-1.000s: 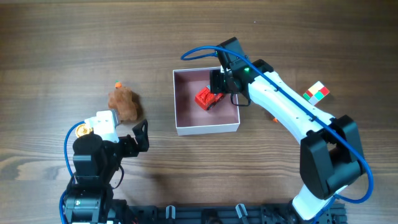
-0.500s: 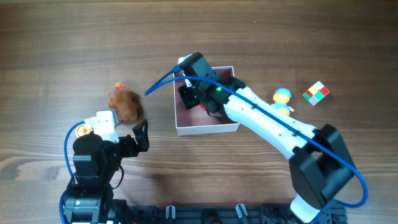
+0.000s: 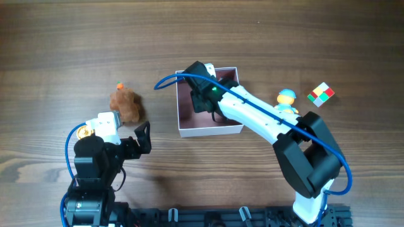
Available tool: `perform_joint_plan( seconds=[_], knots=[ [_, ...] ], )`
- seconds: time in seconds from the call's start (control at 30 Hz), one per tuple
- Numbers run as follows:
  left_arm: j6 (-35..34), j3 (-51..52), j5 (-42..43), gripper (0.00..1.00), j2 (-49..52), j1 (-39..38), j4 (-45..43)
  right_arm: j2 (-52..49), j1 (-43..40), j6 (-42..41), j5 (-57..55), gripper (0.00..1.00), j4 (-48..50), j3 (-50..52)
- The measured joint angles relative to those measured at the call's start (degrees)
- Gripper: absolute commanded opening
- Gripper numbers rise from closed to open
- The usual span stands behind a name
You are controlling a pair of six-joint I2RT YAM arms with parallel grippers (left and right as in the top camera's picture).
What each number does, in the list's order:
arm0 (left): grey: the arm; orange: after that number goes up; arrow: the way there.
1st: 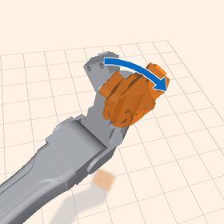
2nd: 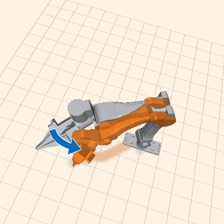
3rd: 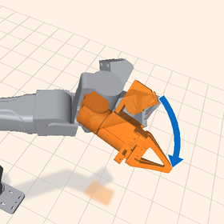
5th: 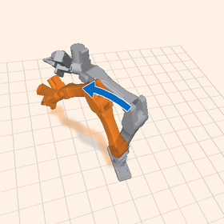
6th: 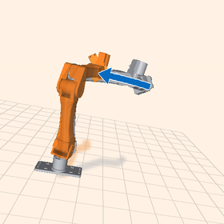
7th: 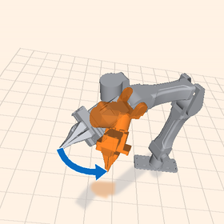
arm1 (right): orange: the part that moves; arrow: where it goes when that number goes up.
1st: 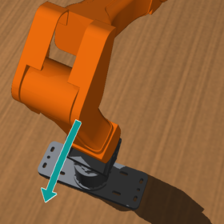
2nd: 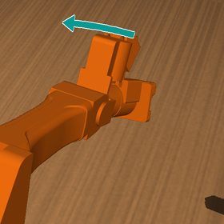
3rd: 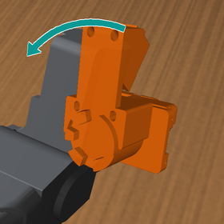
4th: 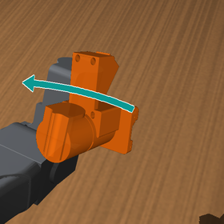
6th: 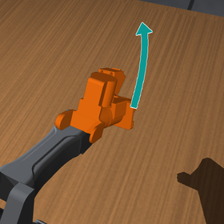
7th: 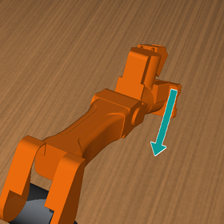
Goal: Pack container
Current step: 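Carry the red truck into the white box and release it, then move the right gripper to the puzzle cube and grasp it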
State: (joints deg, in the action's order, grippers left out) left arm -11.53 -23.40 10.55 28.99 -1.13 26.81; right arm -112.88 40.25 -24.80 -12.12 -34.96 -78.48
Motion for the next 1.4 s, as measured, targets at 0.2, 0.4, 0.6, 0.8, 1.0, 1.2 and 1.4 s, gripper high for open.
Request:
perform_joint_plan(
  seconds=[0.2, 0.4, 0.6, 0.8, 1.0, 1.2, 1.4],
  knots=[
    [0.00, 0.00, 0.00, 1.00, 0.00, 0.00, -0.02, 0.00, -1.36, -1.81, -2.60, 0.04, -3.61, 0.00],
    [0.00, 0.00, 0.00, 1.00, 0.00, 0.00, -0.02, 0.00, -1.36, -2.01, -3.15, 0.04, -3.63, 0.00],
    [0.00, 0.00, 0.00, 1.00, 0.00, 0.00, -0.02, 0.42, -1.42, 2.86, 3.17, 0.05, -3.67, 0.00],
    [0.00, 0.00, 0.00, 1.00, 0.00, 0.00, -0.04, 19.52, -3.10, 9.75, 6.60, 0.97, -15.87, -7.37],
    [0.00, -0.02, 0.00, 1.00, 0.00, 0.00, -0.02, 32.00, -38.64, -8.04, 0.76, 1.00, -30.58, -15.82],
    [0.00, -0.04, 0.00, 1.00, 0.00, 0.00, -0.02, 12.26, -56.48, -14.40, 6.12, 1.00, -30.73, -12.28],
    [0.00, -0.04, 0.00, 1.00, 0.00, 0.00, -0.07, -2.56, -56.65, -13.44, 9.73, 1.00, -29.79, -11.85]
  ],
)
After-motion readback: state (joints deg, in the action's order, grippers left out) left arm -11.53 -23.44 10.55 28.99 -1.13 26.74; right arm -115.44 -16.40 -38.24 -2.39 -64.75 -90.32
